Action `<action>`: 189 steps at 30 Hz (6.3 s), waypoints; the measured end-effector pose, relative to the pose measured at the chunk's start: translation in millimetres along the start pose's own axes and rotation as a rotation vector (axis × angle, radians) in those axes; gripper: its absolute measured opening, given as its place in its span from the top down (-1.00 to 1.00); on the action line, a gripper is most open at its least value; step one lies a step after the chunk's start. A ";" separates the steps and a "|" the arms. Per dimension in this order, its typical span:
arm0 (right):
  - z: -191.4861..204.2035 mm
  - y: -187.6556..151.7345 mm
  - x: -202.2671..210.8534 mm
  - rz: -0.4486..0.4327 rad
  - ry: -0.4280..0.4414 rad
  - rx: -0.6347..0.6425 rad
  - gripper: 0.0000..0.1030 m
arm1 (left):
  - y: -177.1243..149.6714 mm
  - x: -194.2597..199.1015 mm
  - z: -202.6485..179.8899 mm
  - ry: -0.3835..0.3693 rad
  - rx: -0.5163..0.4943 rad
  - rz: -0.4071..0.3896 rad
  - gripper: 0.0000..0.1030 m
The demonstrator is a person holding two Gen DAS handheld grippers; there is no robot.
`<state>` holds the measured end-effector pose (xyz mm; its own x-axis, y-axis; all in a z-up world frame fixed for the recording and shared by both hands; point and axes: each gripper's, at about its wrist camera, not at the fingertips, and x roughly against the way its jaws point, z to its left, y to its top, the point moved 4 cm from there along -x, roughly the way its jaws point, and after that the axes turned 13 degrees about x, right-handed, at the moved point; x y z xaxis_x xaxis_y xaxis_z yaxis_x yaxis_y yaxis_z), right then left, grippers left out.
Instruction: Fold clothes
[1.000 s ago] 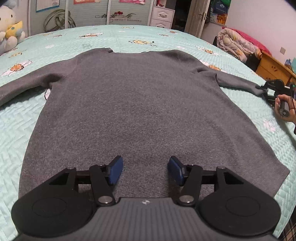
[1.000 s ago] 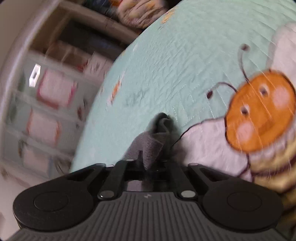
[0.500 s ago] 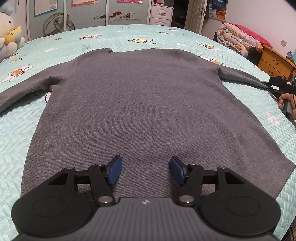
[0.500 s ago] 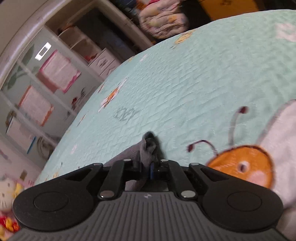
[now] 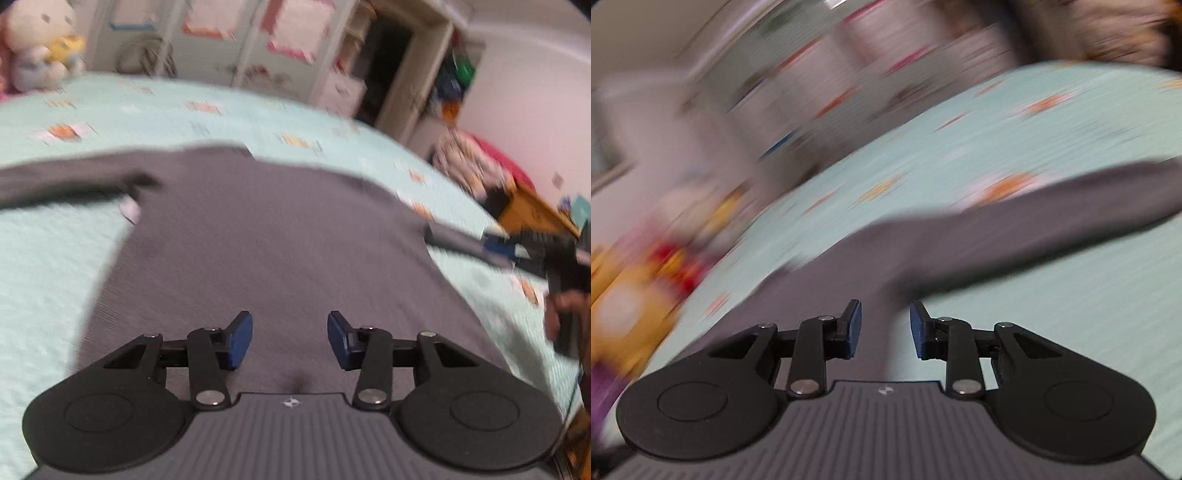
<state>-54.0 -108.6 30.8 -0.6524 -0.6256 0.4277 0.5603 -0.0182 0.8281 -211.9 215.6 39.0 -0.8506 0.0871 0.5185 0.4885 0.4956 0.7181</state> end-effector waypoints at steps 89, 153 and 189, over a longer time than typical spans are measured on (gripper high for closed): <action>604.5 -125.9 -367.1 0.107 0.172 1.664 0.91 | -5.9 3.9 185.2 -0.274 0.951 -0.082 0.43; -49.6 98.9 -40.9 -0.306 -0.077 -0.183 0.95 | -21.3 -49.3 -11.6 -0.007 0.024 0.325 0.52; -46.5 151.8 -37.7 -0.326 -0.122 0.039 0.94 | -7.5 4.2 -68.4 0.031 -0.150 0.182 0.87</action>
<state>79.4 -124.1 123.6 -0.8514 -0.4940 0.1763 0.2936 -0.1702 0.9407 -205.8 153.2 67.6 -0.7409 0.1358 0.6578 0.6585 0.3400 0.6715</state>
